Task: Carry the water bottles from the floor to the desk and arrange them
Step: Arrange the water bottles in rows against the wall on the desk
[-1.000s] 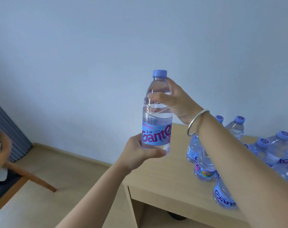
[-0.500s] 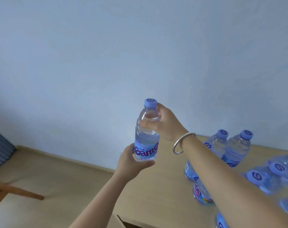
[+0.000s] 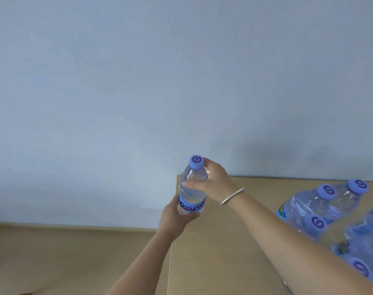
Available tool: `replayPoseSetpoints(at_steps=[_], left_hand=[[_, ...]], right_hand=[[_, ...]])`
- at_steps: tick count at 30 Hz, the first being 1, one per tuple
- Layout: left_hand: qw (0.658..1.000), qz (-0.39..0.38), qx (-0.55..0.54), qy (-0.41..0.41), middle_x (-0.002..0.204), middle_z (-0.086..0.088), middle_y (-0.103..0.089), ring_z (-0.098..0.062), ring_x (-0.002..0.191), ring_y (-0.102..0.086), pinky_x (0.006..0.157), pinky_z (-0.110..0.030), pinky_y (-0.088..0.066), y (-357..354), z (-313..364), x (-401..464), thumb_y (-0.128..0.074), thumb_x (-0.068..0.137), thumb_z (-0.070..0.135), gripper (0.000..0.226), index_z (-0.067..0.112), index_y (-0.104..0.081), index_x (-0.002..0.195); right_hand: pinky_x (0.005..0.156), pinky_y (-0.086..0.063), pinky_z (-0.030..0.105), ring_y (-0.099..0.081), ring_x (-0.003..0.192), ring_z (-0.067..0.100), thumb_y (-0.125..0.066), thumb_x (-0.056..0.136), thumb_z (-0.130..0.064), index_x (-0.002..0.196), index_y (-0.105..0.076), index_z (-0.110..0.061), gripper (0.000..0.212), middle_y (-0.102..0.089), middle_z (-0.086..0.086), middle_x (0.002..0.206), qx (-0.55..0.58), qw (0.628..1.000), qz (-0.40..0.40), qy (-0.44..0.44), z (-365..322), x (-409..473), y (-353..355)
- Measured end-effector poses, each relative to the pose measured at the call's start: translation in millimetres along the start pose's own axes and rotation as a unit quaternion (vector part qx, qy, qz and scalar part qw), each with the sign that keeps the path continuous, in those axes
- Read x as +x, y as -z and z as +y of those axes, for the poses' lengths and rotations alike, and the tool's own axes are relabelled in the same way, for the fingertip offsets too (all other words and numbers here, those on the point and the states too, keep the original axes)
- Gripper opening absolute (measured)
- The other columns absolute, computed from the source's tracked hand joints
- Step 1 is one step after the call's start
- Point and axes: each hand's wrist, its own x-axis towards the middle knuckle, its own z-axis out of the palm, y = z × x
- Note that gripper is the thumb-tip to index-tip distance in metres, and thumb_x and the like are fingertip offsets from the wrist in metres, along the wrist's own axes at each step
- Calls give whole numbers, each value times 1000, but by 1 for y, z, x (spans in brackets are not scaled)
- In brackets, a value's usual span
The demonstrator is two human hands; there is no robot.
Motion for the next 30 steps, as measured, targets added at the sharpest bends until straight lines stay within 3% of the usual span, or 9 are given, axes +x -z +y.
replayPoseSetpoints(at_steps=[5, 9, 14, 16, 19, 21, 24, 27, 30], left_hand=[[999, -18, 35, -23, 89, 5, -68, -13, 80, -62, 60, -13, -43, 4, -10, 47, -82, 64, 24, 45, 23, -60, 103], [998, -11, 46, -47, 92, 14, -59, -13, 97, -53, 78, -24, -41, 4, -11, 76, -81, 66, 22, 46, 19, -60, 106], [996, 6, 55, -69, 92, 28, -42, -9, 105, -45, 80, -15, -32, 5, -12, 104, -83, 64, 25, 57, 20, -59, 115], [995, 12, 59, -76, 89, 28, -45, -9, 101, -47, 77, -15, -33, 5, -16, 109, -84, 63, 28, 56, 21, -60, 113], [995, 25, 49, -88, 84, 29, -51, -7, 91, -48, 70, -4, -33, 3, -20, 111, -85, 60, 32, 48, 25, -60, 102], [995, 27, 38, -85, 84, 28, -54, -3, 89, -48, 70, 1, -34, 3, -19, 111, -84, 60, 35, 47, 31, -58, 99], [997, 33, 30, -55, 89, 23, -59, -3, 91, -52, 66, -4, -35, 1, -18, 107, -80, 65, 38, 49, 29, -58, 107], [999, 37, 30, -12, 99, 17, -62, -11, 100, -58, 69, -18, -38, -2, -15, 100, -75, 70, 37, 52, 26, -55, 117], [997, 31, 65, 28, 130, 3, -55, -18, 121, -50, 85, -27, -41, 0, -10, 89, -74, 73, 40, 72, 19, -44, 134]], right_hand=[[80, -43, 19, -57, 97, 11, -79, 69, -25, 106, -56, -30, 44, -62, -10, 100, -9, 999, 13, -33, 14, 33, -8], [87, -46, 23, -58, 102, 13, -81, 67, -24, 114, -57, -26, 53, -63, -5, 109, -26, 999, 30, -26, 20, 57, -13], [82, -37, 6, -49, 105, 10, -83, 64, -19, 113, -57, -22, 55, -47, -4, 110, -46, 996, 81, -1, 22, 76, -11], [88, -36, 12, -46, 110, 13, -82, 65, -18, 114, -57, -20, 55, -45, -8, 106, -60, 994, 88, 16, 24, 78, -13], [94, -35, 20, -43, 112, 16, -80, 67, -19, 116, -53, -18, 56, -40, -19, 102, -80, 991, 101, 40, 28, 76, -17], [92, -36, 16, -43, 107, 10, -80, 66, -19, 117, -47, -17, 61, -35, -18, 103, -69, 989, 121, 39, 32, 73, -20], [79, -33, 6, -42, 94, 4, -83, 63, -26, 114, -43, -15, 66, -31, -9, 103, -62, 983, 172, -6, 35, 68, -24], [86, -36, 19, -45, 104, 15, -82, 63, -35, 120, -42, -12, 74, -37, -3, 106, -72, 981, 173, -48, 33, 62, -27], [87, -35, 23, -44, 110, 19, -81, 64, -40, 130, -38, -12, 84, -44, 2, 112, -92, 982, 154, -55, 28, 46, -24]])
